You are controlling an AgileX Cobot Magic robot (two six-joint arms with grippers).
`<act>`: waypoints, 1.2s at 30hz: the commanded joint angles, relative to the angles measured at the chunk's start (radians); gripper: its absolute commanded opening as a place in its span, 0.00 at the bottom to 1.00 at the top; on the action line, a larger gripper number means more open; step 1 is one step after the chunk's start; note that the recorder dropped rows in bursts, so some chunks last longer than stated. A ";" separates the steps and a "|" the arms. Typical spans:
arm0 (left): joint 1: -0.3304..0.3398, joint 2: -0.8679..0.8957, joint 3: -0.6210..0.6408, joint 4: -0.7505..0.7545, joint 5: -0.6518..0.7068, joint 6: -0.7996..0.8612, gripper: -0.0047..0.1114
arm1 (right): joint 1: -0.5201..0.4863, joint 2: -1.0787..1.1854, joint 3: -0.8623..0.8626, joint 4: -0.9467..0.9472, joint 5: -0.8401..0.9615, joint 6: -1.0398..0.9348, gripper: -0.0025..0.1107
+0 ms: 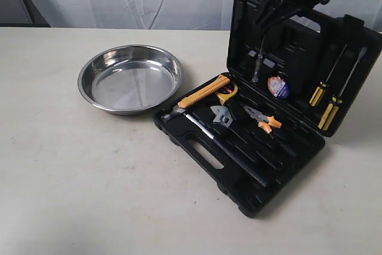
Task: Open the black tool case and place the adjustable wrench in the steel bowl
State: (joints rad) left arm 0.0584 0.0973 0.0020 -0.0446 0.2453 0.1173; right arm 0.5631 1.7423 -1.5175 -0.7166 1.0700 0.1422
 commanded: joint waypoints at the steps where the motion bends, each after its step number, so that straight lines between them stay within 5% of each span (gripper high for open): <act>1: 0.002 -0.004 -0.002 0.004 -0.013 -0.005 0.04 | -0.004 0.018 -0.001 -0.195 -0.036 0.148 0.01; 6: 0.002 -0.004 -0.002 0.004 -0.013 -0.005 0.04 | -0.004 0.019 -0.001 -0.235 -0.036 0.243 0.01; 10: 0.002 -0.004 -0.002 0.004 -0.013 -0.005 0.04 | -0.004 0.019 -0.001 -0.019 -0.046 0.239 0.01; 16: 0.002 -0.004 -0.002 0.004 -0.013 -0.005 0.04 | -0.004 0.109 -0.001 0.426 -0.086 0.001 0.01; 23: 0.002 -0.004 -0.002 0.004 -0.013 -0.005 0.04 | -0.004 0.277 -0.001 0.679 -0.264 -0.306 0.01; 28: 0.002 -0.004 -0.002 0.004 -0.013 -0.005 0.04 | -0.004 0.290 -0.001 1.089 -0.052 -0.722 0.01; 31: 0.002 -0.004 -0.002 0.004 -0.013 -0.005 0.04 | -0.004 0.287 -0.001 1.033 0.151 -0.631 0.01; 36: 0.002 -0.004 -0.002 0.006 -0.013 -0.005 0.04 | -0.004 0.223 0.050 0.722 0.151 -0.302 0.01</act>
State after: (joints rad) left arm 0.0584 0.0973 0.0020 -0.0446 0.2453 0.1173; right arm 0.5649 2.0148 -1.4889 0.1262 1.2038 -0.2769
